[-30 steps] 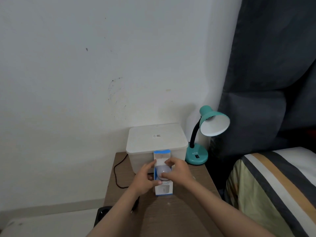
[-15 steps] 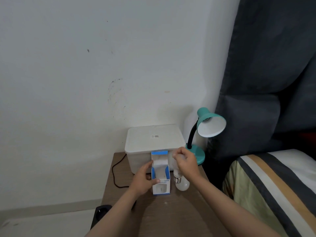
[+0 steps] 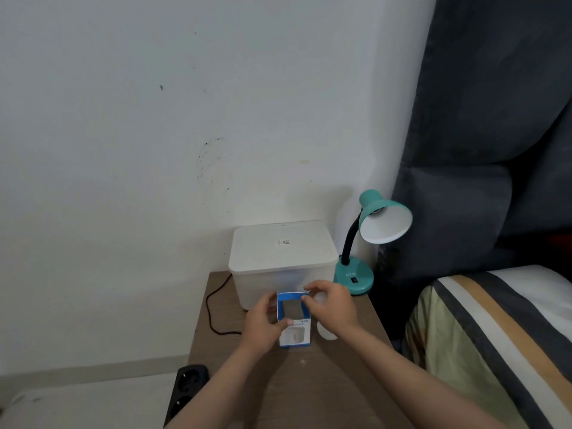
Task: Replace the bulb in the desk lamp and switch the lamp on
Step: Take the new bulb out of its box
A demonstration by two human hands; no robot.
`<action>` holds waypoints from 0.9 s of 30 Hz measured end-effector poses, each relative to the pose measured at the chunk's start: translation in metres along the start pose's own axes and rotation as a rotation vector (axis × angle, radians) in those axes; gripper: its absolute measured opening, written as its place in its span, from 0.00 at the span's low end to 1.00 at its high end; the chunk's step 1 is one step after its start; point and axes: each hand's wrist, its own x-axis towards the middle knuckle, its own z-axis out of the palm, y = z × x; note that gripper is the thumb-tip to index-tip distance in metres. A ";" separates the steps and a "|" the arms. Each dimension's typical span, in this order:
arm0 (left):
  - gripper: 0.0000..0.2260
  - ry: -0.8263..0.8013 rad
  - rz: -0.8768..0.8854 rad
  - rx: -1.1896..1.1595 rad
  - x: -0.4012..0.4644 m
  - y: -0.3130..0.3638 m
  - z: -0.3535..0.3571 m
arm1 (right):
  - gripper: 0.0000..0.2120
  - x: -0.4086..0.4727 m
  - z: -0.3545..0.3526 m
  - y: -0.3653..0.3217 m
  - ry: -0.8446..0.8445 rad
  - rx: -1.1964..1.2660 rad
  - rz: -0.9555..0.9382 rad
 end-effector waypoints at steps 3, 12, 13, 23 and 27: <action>0.24 0.012 0.008 -0.010 -0.001 -0.001 0.001 | 0.09 -0.003 0.002 0.004 -0.011 -0.029 -0.059; 0.19 0.074 0.012 0.052 0.000 -0.011 0.007 | 0.09 -0.014 0.009 0.012 -0.039 -0.274 -0.087; 0.18 0.079 0.005 0.056 0.000 -0.011 0.008 | 0.10 -0.015 0.010 0.012 -0.053 -0.297 -0.087; 0.14 0.070 0.034 0.211 0.000 -0.007 0.007 | 0.13 -0.016 0.015 0.014 -0.148 -0.377 -0.082; 0.11 0.079 0.075 0.281 -0.002 -0.002 0.006 | 0.10 -0.014 0.011 0.012 -0.136 -0.159 0.050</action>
